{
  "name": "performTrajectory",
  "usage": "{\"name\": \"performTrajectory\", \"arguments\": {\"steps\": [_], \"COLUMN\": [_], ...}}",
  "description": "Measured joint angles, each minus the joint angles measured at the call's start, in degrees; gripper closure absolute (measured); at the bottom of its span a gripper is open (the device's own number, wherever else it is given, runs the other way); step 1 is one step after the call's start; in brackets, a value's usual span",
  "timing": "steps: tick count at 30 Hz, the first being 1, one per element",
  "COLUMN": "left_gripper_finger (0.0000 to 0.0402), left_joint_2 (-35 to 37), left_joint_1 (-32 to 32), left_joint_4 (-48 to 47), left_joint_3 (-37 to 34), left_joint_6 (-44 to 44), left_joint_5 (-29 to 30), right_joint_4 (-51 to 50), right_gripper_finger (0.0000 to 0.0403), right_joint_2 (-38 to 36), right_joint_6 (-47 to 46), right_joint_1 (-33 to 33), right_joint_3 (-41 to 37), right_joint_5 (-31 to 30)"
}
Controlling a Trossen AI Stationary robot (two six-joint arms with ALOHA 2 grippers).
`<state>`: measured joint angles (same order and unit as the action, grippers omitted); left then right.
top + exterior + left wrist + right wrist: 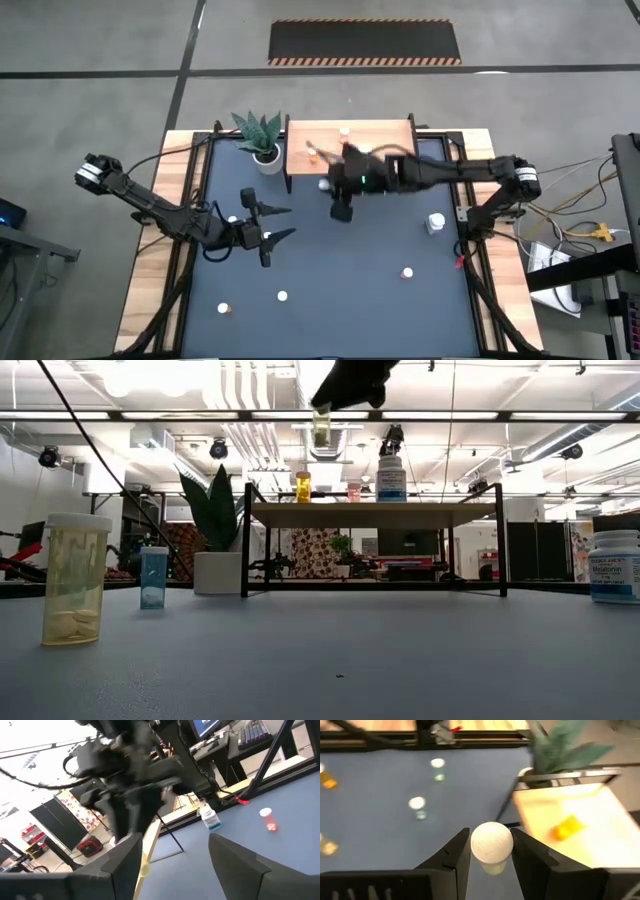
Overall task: Pick and place medicine bottles onto shelf by color
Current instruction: Put the right yellow medicine bottle on the shelf
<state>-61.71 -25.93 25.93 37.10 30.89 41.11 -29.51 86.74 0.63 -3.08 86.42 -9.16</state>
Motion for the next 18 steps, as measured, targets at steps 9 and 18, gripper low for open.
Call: {"name": "performTrajectory", "arguments": {"steps": [9,18], "left_gripper_finger": [0.019,0.019], "left_joint_2": [1.59,1.55], "left_joint_1": [0.04,0.04], "left_joint_4": [0.03,-1.31], "left_joint_3": [-0.09,-0.17], "left_joint_6": [0.05,0.02], "left_joint_5": [0.17,0.17], "right_joint_4": [-2.28,-5.69], "right_gripper_finger": [0.0285,0.0285], "right_joint_2": [0.07,0.11], "right_joint_6": [5.45,19.93], "right_joint_1": [-15.21,-23.82], "right_joint_3": [0.65,0.4], "right_joint_5": [19.36,36.45]}}
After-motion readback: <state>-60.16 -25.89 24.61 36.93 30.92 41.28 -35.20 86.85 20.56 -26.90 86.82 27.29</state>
